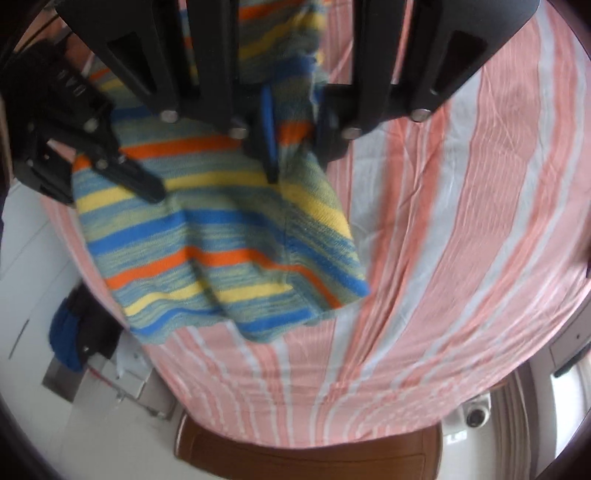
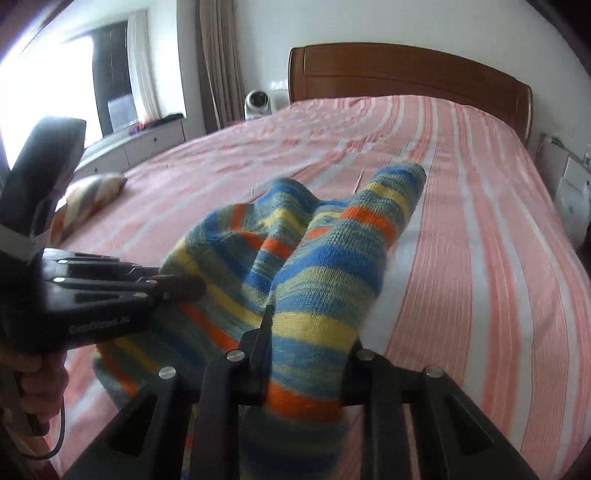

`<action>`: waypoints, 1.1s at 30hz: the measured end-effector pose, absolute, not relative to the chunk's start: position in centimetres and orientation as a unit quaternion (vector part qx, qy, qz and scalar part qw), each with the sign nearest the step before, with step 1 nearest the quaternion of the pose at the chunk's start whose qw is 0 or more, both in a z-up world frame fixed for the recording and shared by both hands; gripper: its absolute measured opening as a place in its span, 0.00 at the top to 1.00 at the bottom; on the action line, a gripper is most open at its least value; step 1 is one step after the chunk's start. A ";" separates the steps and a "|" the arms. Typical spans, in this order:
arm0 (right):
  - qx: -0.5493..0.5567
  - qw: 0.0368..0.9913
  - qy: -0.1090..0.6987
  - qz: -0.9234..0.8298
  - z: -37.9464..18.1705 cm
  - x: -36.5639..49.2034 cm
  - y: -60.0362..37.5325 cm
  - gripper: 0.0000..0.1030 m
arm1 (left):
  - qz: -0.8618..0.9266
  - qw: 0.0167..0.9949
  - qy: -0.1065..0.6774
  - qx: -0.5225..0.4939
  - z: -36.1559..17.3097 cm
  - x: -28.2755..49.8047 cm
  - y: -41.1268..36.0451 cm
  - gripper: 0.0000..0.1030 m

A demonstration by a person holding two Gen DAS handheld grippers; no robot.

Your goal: Fold small clothes

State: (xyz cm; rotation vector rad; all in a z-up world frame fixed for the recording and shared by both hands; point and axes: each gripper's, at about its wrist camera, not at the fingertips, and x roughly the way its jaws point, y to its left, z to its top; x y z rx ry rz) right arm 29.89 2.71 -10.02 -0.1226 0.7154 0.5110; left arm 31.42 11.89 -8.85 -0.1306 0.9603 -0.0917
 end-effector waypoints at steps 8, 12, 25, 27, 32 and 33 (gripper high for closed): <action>0.027 0.890 0.407 0.205 -13.1 29.9 -5.8 0.01 | 0.066 0.915 0.397 -0.002 -8.3 23.4 12.4 0.10; -0.005 0.903 0.392 0.174 -11.8 24.7 -9.1 0.01 | 0.120 0.931 0.340 0.064 -6.6 18.1 10.7 0.00; 0.027 0.932 0.334 0.138 -7.6 12.8 -13.3 0.01 | 0.135 0.933 0.333 0.025 -3.3 9.1 7.0 0.00; 0.031 0.935 0.325 0.138 -7.6 11.6 -13.1 0.01 | 0.135 0.932 0.335 0.032 -3.3 8.6 6.6 0.00; 0.008 0.943 0.301 0.144 -5.3 9.5 -11.3 0.00 | 0.118 0.928 0.352 0.033 -3.0 6.9 6.1 0.00; -0.004 0.942 0.300 0.151 -5.0 9.3 -10.7 0.00 | 0.113 0.928 0.353 0.030 -3.0 6.5 6.1 0.00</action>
